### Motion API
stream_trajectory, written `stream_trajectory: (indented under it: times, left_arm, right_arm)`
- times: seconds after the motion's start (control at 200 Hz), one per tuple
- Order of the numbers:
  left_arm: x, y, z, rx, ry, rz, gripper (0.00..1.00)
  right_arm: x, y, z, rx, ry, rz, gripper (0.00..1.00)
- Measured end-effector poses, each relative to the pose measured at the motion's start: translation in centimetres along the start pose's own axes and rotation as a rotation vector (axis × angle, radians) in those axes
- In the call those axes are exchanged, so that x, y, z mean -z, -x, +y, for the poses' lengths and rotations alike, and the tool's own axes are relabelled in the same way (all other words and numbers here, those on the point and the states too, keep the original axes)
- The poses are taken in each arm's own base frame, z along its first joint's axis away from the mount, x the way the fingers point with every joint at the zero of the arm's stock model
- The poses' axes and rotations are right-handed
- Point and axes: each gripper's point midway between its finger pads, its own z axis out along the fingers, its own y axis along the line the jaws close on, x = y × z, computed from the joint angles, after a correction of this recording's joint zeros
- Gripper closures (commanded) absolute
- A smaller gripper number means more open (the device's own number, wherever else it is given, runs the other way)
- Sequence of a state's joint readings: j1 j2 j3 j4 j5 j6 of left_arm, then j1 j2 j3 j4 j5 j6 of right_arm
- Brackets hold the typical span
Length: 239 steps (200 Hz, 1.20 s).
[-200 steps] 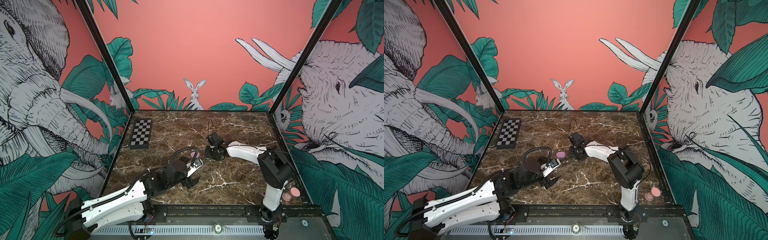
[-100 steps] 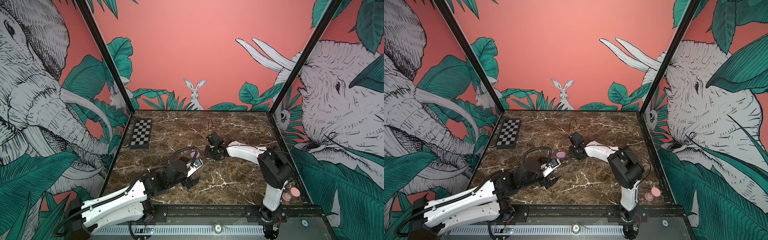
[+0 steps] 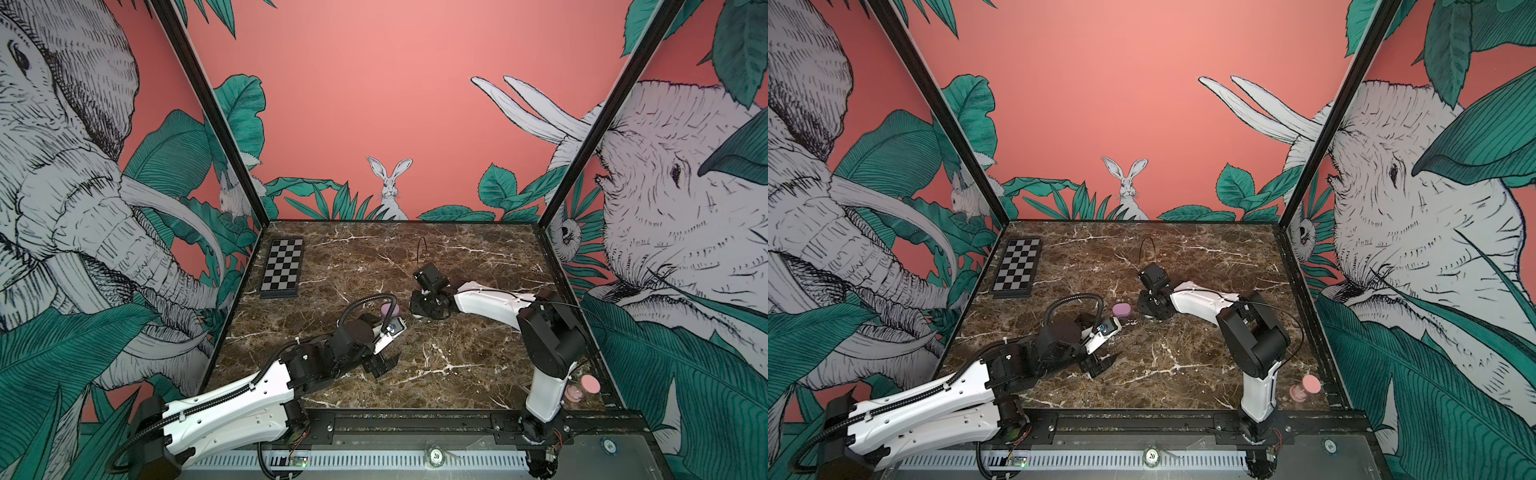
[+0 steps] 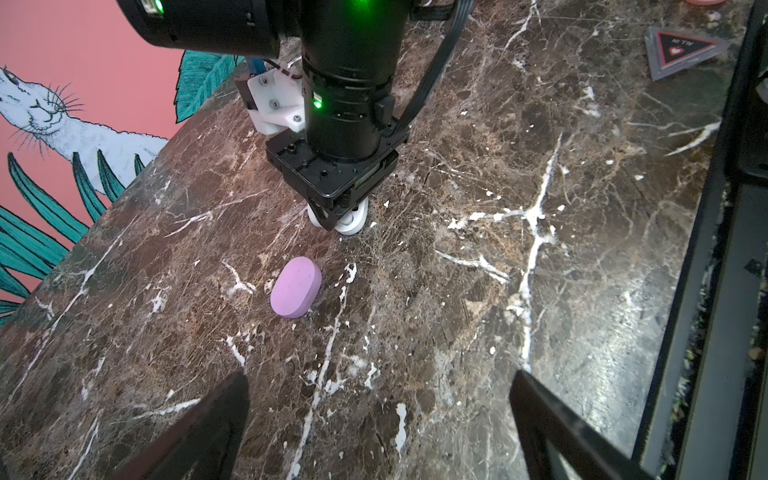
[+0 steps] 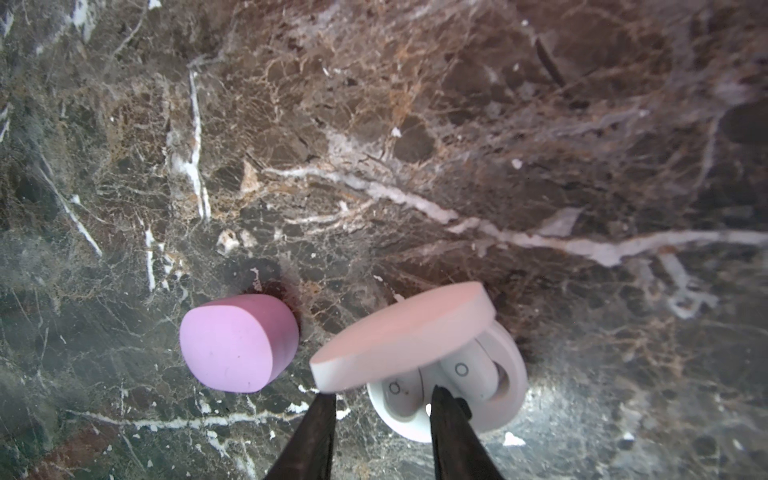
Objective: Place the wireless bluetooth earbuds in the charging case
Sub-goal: 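Push the earbud into the slot and open the right gripper, then open the left gripper off the case while the right gripper lifts away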
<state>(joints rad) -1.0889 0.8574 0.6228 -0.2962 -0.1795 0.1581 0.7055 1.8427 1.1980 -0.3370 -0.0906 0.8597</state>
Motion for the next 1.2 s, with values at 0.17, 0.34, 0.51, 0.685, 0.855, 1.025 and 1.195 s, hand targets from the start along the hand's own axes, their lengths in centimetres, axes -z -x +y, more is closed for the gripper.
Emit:
stream_trajectory:
  times: [0.17,0.34,0.51,0.685,0.855,1.025,1.195]
  left_arm:
    - [0.0,-0.1,0.0,-0.001,-0.001,0.005,0.01]
    - [0.0,-0.3,-0.1,-0.002,-0.002,0.013,0.01]
    - [-0.2,-0.5,-0.1,-0.004,-0.004,0.02,0.01]
    - [-0.2,-0.5,-0.1,-0.004,-0.004,0.022,0.01]
    - [-0.2,-0.5,-0.1,-0.005,-0.004,0.023,0.01]
    - [-0.2,-0.5,-0.1,-0.005,-0.004,0.023,0.01]
    - [-0.2,-0.5,-0.1,-0.005,-0.005,0.024,0.01]
  right_arm:
    - [0.8,0.2,0.3,0.001,0.012,-0.011,0.61]
    - [1.4,0.4,0.7,0.002,0.026,-0.019,0.59]
    - [1.8,0.4,0.9,0.003,0.039,-0.017,0.58]
    - [2.9,0.7,1.5,0.005,0.067,-0.029,0.57]
    - [4.1,0.4,1.9,0.002,0.102,-0.037,0.57]
    - [3.3,-1.5,0.4,-0.016,0.092,0.002,0.51]
    - [3.4,-2.2,-0.1,0.002,0.091,0.02,0.33]
